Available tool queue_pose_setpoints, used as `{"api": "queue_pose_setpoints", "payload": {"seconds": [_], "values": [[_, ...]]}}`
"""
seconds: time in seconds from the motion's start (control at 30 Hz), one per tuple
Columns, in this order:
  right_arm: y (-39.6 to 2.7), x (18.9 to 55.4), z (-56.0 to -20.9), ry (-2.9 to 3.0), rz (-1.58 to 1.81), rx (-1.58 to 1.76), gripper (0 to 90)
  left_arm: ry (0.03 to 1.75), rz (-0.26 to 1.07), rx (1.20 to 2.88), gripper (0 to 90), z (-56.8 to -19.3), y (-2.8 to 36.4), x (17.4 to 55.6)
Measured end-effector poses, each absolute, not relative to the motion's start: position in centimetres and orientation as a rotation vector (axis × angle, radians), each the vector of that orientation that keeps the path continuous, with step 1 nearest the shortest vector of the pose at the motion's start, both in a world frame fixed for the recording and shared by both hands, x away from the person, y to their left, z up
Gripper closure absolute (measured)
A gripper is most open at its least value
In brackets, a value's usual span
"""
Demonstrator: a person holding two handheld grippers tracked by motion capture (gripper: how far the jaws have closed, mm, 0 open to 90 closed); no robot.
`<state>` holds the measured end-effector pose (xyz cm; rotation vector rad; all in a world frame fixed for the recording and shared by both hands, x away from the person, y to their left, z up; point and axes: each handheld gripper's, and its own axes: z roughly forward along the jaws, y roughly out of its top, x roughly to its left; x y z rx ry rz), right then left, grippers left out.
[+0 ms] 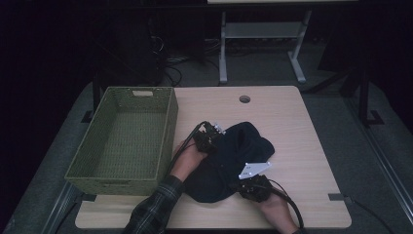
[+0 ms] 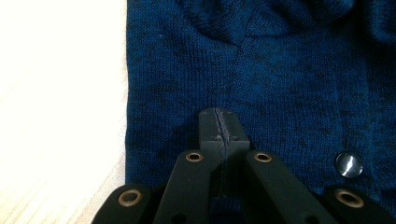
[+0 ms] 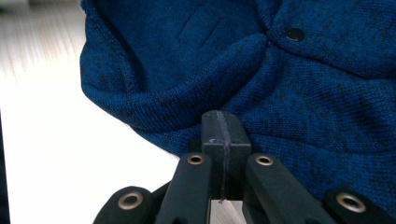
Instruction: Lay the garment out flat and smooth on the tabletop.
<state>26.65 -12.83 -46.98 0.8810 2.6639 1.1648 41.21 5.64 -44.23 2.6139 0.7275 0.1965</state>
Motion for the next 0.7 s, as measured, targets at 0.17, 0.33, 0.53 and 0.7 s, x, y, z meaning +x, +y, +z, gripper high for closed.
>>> {"api": "queue_pose_setpoints", "payload": {"seconds": [0.17,0.33,0.53,0.7], "values": [[-13.2,26.8,-47.0,2.67,1.161,0.879,90.0,0.716,0.195,2.626,89.9,-44.2,5.6,41.0],[-14.2,27.1,-46.8,2.669,1.125,0.908,90.0,0.702,0.182,2.636,89.9,-44.2,5.6,40.7],[-15.1,27.3,-46.6,2.655,1.09,0.928,90.0,0.705,0.144,2.618,89.9,-44.2,5.7,40.4],[-16.7,27.7,-46.4,2.648,1.051,0.963,90.0,0.719,0.104,2.577,89.9,-44.4,5.7,40.0]]}}
